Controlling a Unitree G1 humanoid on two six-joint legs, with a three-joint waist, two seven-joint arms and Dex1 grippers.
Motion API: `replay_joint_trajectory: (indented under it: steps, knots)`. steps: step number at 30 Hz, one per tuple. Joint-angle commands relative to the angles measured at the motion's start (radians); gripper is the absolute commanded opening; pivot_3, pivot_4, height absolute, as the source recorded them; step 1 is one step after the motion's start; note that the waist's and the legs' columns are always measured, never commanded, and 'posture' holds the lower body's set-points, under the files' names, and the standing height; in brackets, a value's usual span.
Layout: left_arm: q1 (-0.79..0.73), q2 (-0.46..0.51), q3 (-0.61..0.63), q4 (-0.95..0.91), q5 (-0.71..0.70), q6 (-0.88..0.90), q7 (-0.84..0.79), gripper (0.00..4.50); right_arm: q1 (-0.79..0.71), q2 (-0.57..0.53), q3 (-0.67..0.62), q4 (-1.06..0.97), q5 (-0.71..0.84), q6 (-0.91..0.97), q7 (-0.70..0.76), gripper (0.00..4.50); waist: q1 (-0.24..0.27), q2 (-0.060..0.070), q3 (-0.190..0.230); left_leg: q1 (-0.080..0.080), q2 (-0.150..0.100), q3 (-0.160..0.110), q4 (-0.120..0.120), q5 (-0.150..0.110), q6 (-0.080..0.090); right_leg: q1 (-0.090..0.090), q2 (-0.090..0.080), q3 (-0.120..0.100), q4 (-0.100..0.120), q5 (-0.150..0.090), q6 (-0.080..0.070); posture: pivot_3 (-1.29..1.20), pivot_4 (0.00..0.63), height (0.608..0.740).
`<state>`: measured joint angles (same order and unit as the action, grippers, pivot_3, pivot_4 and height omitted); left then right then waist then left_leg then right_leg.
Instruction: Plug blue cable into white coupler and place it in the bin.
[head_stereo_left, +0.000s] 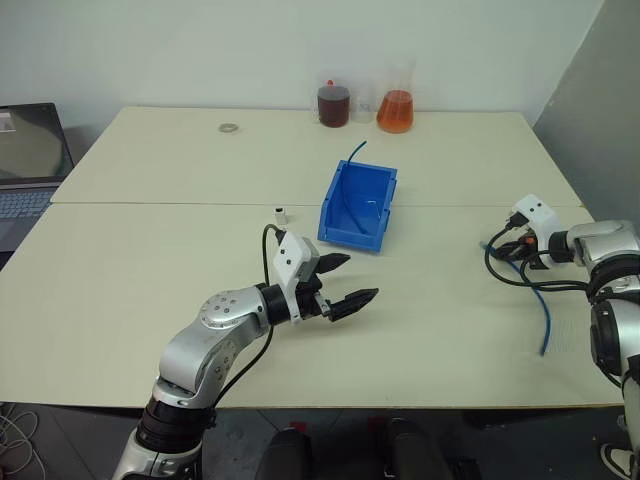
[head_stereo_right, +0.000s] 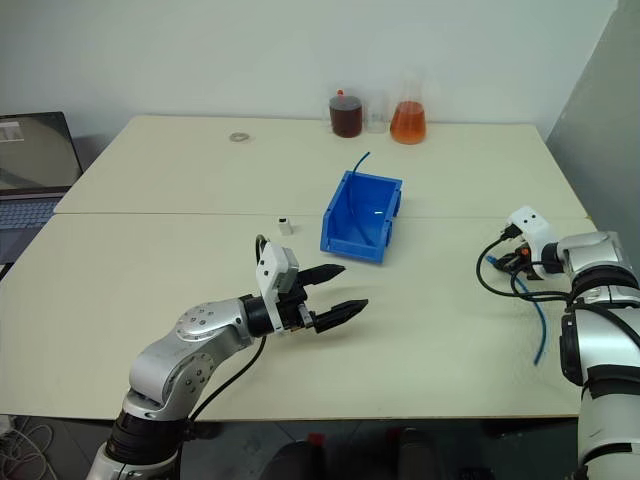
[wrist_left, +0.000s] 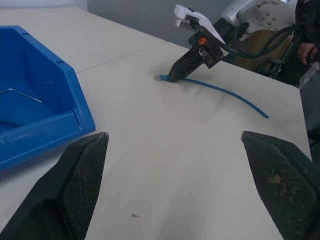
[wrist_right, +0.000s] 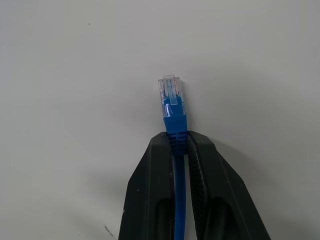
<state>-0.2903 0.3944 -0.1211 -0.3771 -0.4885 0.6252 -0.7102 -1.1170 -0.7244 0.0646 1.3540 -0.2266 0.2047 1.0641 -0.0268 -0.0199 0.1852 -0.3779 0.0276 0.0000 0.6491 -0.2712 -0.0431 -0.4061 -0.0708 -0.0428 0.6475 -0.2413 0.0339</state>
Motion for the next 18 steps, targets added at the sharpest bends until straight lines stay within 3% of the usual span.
replay_joint_trajectory:
  steps: [1,7,11,15,18]
  knots:
    - [-0.016,0.009,0.007,-0.012,-0.009,-0.012,-0.011,4.5,0.005,-0.016,0.003,-0.008,-0.006,-0.022,0.028,0.11,0.0,0.0,0.0,0.0,0.0,0.0,0.0,0.0,0.0,0.0,0.0,0.0,0.0,0.0,0.0,0.0,0.15,0.74]
    - [-0.013,0.044,0.032,0.004,0.006,-0.038,-0.027,4.5,0.031,0.006,0.01,-0.051,0.016,-0.121,0.15,0.11,-0.001,0.0,0.0,0.0,0.0,0.0,0.0,0.0,0.0,0.0,0.0,0.0,0.0,0.0,0.0,0.0,0.15,0.74]
    - [0.029,0.099,0.136,-0.035,-0.077,0.013,-0.041,4.5,0.065,0.066,-0.015,-0.165,0.091,-0.108,0.258,0.11,-0.008,0.0,0.0,0.001,0.001,0.001,0.0,0.0,0.0,0.0,0.001,0.001,0.0,0.0,0.0,0.0,0.15,0.74]
    - [0.164,0.176,0.263,-0.133,-0.183,0.064,-0.066,4.5,0.192,0.163,-0.012,-0.542,0.196,0.064,0.299,0.11,-0.019,0.0,0.0,0.004,0.003,0.001,-0.001,0.0,0.0,0.0,0.003,0.003,0.001,0.001,-0.001,0.0,0.15,0.74]
    - [0.375,0.241,0.347,-0.216,-0.168,0.035,-0.089,4.5,0.328,0.27,0.03,-0.927,0.247,0.223,0.217,0.11,-0.007,0.0,0.0,0.003,0.003,-0.001,-0.002,0.0,-0.001,-0.001,0.003,0.002,0.002,0.001,-0.001,0.0,0.15,0.74]
